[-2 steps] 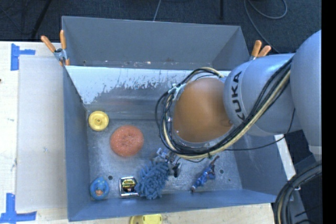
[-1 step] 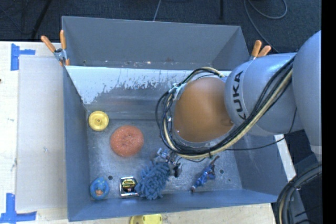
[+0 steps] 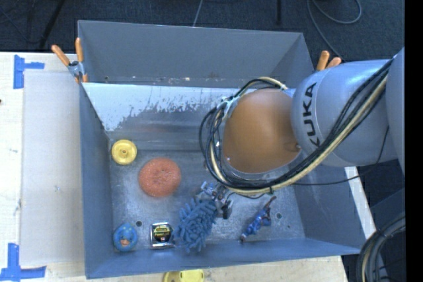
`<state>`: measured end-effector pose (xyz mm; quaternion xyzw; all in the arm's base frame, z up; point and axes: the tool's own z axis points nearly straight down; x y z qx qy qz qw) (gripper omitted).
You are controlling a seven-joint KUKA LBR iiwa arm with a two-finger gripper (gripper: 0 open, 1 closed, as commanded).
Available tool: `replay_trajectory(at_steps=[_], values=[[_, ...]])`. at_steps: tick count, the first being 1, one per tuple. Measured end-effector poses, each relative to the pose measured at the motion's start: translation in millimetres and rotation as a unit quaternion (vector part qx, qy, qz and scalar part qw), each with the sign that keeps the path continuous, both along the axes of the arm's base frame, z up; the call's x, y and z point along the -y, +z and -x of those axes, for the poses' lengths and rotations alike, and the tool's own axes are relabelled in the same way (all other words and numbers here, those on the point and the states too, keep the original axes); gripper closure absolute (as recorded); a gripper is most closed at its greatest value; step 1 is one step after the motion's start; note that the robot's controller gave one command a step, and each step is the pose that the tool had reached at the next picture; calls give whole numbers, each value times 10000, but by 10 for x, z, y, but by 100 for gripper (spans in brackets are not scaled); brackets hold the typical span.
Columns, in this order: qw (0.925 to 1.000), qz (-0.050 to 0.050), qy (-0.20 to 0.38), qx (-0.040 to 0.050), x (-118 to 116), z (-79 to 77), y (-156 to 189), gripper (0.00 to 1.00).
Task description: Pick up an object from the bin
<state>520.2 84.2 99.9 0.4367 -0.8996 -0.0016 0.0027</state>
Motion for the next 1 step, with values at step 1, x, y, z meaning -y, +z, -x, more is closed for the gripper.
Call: replay_trajectory(at_steps=[1], values=[[10000,-4,-1,42,-4,-24,132,100]])
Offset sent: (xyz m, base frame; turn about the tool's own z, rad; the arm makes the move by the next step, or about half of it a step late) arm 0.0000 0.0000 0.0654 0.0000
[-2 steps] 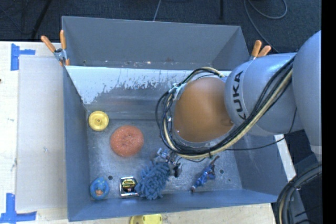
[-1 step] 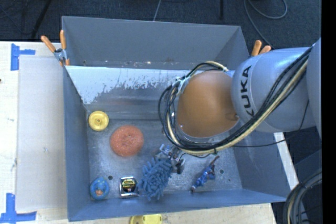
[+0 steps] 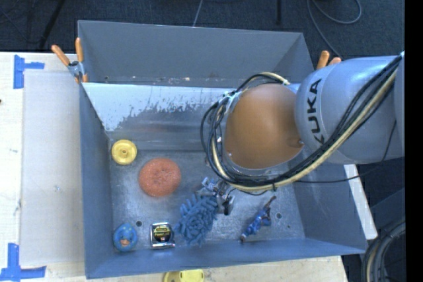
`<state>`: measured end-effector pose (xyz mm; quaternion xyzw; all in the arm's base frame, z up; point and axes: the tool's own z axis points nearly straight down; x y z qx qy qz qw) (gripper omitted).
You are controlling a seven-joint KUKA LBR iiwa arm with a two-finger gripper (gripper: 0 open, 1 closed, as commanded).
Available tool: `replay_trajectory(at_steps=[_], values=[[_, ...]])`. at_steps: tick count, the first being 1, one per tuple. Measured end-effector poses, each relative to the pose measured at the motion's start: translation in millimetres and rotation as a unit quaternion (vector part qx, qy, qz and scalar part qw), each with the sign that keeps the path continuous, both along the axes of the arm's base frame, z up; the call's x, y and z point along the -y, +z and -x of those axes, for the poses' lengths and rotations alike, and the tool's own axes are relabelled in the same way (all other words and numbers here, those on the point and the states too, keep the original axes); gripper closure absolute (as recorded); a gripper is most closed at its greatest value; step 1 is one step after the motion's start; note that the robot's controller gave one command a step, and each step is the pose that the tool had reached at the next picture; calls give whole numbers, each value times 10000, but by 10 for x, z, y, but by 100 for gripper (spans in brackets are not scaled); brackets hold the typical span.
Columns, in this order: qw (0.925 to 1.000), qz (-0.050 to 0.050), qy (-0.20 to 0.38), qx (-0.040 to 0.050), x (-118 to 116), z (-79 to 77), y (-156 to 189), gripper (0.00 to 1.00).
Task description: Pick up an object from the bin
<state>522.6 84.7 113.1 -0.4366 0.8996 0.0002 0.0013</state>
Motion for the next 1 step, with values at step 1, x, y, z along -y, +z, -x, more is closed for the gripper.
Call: replay_trajectory(at_steps=[1], values=[[10000,2,-5,-12,-2,7,80,100]])
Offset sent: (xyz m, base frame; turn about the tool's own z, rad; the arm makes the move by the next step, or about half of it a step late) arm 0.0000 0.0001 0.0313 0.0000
